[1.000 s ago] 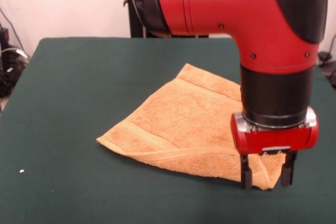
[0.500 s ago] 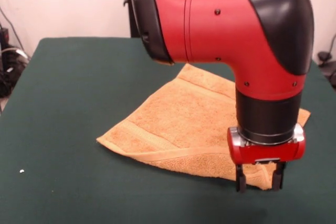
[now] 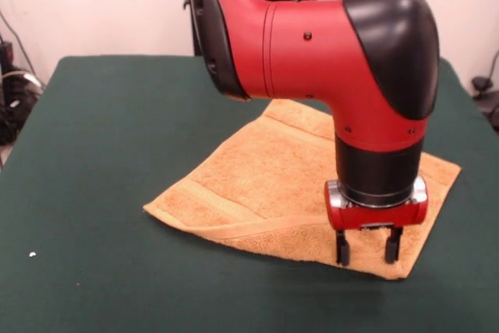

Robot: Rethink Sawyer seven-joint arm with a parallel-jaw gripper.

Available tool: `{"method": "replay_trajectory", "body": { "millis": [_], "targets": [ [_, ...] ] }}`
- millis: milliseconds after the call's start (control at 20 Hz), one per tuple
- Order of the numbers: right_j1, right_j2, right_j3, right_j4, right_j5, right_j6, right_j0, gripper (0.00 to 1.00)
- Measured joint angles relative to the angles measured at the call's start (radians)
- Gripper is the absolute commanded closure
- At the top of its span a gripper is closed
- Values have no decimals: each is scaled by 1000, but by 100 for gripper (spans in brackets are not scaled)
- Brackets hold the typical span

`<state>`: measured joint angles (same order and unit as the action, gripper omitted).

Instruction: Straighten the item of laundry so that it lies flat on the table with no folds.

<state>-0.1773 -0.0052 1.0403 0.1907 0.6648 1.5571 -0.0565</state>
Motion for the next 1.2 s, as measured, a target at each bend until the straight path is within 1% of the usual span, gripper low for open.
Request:
{"method": "replay_trajectory", "body": {
  "millis": [450, 550, 850, 1150, 1200],
  "targets": [
    [-94, 0, 121, 0, -17, 0, 0, 0],
    [-128, 0, 151, 0, -16, 0, 0, 0],
    [-150, 0, 164, 0, -41, 0, -8, 0],
    [-148, 0, 165, 0, -98, 0, -36, 0],
    [-146, 0, 165, 0, -123, 0, -48, 0]
  ]
}}
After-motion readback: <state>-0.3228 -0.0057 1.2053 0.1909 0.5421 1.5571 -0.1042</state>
